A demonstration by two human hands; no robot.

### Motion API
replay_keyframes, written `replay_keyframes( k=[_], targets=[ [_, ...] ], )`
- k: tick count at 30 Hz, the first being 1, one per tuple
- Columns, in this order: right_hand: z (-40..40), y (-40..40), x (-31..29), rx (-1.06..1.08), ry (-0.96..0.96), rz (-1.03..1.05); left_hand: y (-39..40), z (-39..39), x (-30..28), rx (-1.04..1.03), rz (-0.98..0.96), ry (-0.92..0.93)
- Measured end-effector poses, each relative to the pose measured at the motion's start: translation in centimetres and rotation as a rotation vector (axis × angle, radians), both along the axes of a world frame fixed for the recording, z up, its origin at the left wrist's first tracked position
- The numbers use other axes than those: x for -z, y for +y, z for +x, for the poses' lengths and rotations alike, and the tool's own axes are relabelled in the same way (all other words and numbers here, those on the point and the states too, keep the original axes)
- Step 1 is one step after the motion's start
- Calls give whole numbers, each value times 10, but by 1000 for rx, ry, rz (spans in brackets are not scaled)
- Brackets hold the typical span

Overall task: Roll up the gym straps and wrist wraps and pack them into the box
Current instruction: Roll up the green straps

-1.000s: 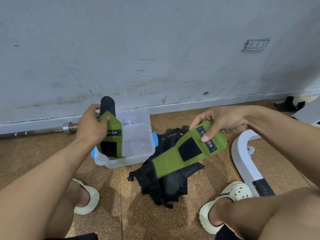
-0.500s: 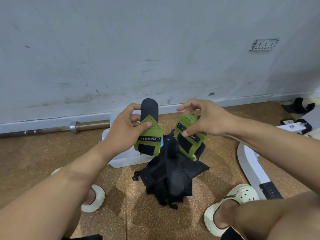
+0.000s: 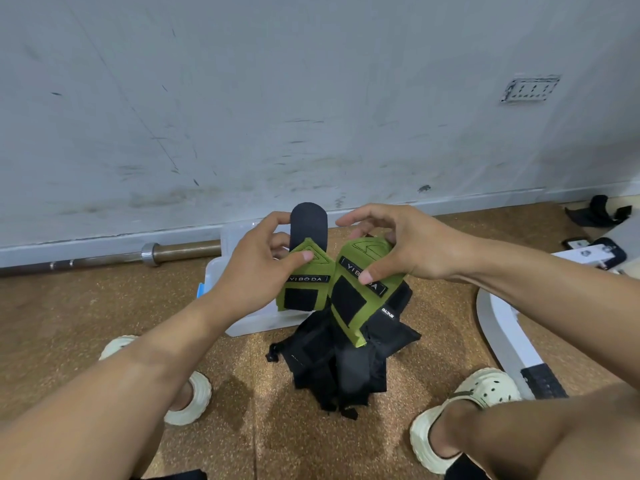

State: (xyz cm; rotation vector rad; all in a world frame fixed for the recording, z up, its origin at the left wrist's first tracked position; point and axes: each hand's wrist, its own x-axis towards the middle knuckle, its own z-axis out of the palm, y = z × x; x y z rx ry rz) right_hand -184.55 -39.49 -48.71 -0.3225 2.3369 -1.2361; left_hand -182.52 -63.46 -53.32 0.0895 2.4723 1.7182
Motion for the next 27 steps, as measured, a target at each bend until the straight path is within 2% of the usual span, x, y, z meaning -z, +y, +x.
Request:
replay_keyframes(
  k=[6, 10, 13, 19, 27],
  targets=[
    [3, 4, -3, -56, -55, 37, 0, 1, -2, -38, 60, 1],
    [-1, 6, 1, 69, -9, 42, 0, 1, -6, -38, 101, -12],
    [-6, 9, 6, 186, -61, -12, 1, 2, -8, -9, 110, -14],
    [-7, 14, 2, 284, 9, -152, 2, 5, -9, 111, 115, -57],
    [-7, 7, 6, 248, 79, -179, 9, 13, -12, 238, 34, -62]
  ],
)
